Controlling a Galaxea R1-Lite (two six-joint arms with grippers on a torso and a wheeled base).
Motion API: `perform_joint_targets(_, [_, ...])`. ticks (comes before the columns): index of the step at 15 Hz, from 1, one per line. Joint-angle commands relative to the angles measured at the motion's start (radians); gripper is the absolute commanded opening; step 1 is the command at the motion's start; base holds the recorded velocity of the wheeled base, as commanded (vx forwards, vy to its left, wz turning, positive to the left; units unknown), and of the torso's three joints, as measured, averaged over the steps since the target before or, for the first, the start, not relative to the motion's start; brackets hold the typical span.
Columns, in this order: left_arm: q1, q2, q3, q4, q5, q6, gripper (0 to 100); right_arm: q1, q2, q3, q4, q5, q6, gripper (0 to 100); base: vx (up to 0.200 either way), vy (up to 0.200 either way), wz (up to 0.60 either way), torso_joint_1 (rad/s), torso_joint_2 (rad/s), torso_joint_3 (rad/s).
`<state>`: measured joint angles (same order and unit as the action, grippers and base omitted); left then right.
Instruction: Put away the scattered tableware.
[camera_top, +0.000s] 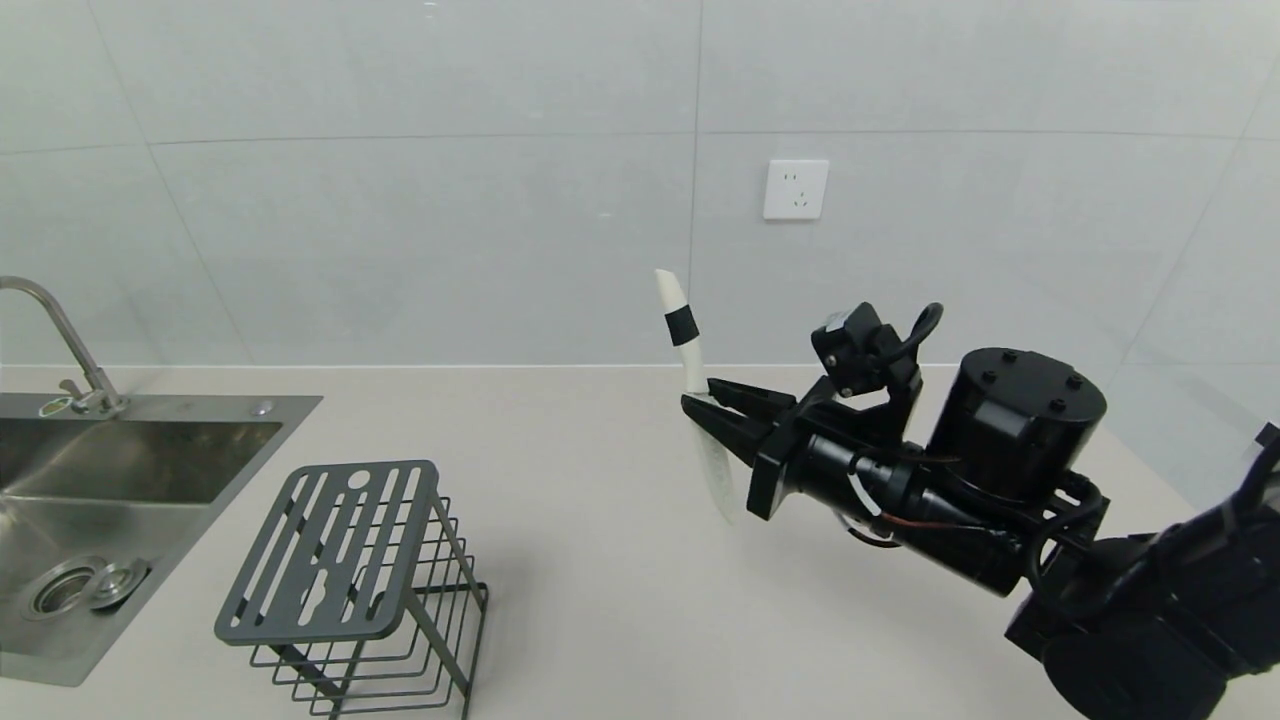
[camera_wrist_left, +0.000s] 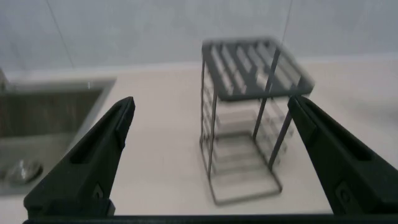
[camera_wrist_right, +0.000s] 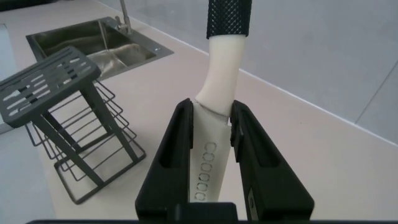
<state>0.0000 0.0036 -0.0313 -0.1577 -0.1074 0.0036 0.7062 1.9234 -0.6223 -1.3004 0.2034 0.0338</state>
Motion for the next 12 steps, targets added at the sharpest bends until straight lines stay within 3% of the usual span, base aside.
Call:
perform_joint_targets(1, [0.020,0.127,-0.256,-0.168,-0.023,-0.044,100,0.004,-0.003,0.013,-0.014,0.002,0.000,0,0.000,0.000,0.00,0.000,0.00,0.000])
perform_joint_targets(4, [-0.098,0.153,-0.272,-0.054,-0.074,-0.059,100,0.013,0.032,0.046,-0.092,0.002,0.005,0,0.000,0.000,0.00,0.000,0.00,0.000])
perform_joint_targets(5, [-0.107,0.156,-0.271,-0.043,-0.075,-0.070,100,0.013,0.034,0.055,-0.106,0.002,0.005,0,0.000,0.000,0.00,0.000,0.00,0.000])
perform_joint_targets(6, [-0.138,0.177,-0.269,-0.040,-0.104,-0.106,100,0.015,0.032,0.082,-0.132,0.027,0.001,0,0.000,0.000,0.00,0.000,0.00,0.000])
perform_joint_targets(9, [-0.193,0.269,-0.312,-0.048,-0.144,-0.198,100,0.016,0.029,0.113,-0.201,0.090,0.000,0,0.000,0.000,0.00,0.000,0.00,0.000])
perform_joint_targets(10, [-0.213,0.322,-0.332,-0.052,-0.146,-0.214,100,0.035,0.028,0.133,-0.220,0.091,0.005,0,0.000,0.000,0.00,0.000,0.00,0.000])
perform_joint_targets(12, [-0.278,0.447,-0.351,-0.135,-0.164,-0.212,100,0.065,0.023,0.161,-0.247,0.094,0.009,0,0.000,0.000,0.00,0.000,0.00,0.000])
